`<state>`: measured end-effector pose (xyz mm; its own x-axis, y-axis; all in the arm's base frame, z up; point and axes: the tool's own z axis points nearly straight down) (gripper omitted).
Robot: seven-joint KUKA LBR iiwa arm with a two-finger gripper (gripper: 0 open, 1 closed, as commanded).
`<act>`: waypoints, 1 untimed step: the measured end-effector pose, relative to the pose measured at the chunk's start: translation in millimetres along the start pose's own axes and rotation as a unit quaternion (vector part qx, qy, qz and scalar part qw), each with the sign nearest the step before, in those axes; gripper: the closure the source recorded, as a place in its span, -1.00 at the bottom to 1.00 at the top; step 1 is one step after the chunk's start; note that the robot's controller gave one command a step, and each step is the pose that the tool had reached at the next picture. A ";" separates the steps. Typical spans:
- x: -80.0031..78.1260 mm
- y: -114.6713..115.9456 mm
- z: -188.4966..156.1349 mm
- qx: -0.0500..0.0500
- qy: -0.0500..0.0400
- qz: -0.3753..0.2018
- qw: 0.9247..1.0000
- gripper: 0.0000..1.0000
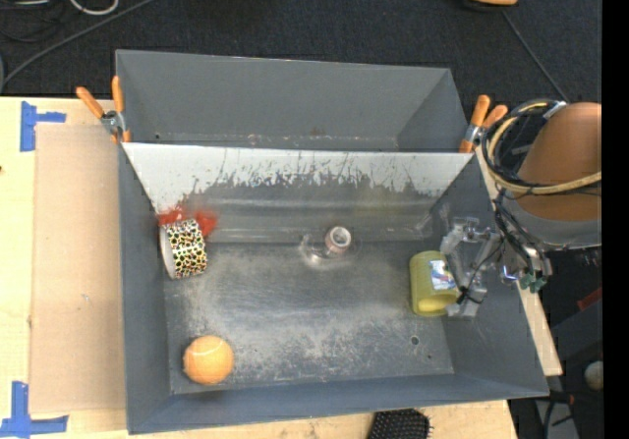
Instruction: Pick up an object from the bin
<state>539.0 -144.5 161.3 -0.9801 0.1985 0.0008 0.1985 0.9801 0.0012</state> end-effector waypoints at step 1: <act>-14.7 12.9 5.7 0.000 0.000 -0.022 1.000 -1.00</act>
Offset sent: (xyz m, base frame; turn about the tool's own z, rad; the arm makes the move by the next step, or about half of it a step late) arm 0.0416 -0.0049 -0.0397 -0.0163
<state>556.0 -134.7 155.6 -0.9878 0.1560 0.0010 0.1560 0.9878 0.0008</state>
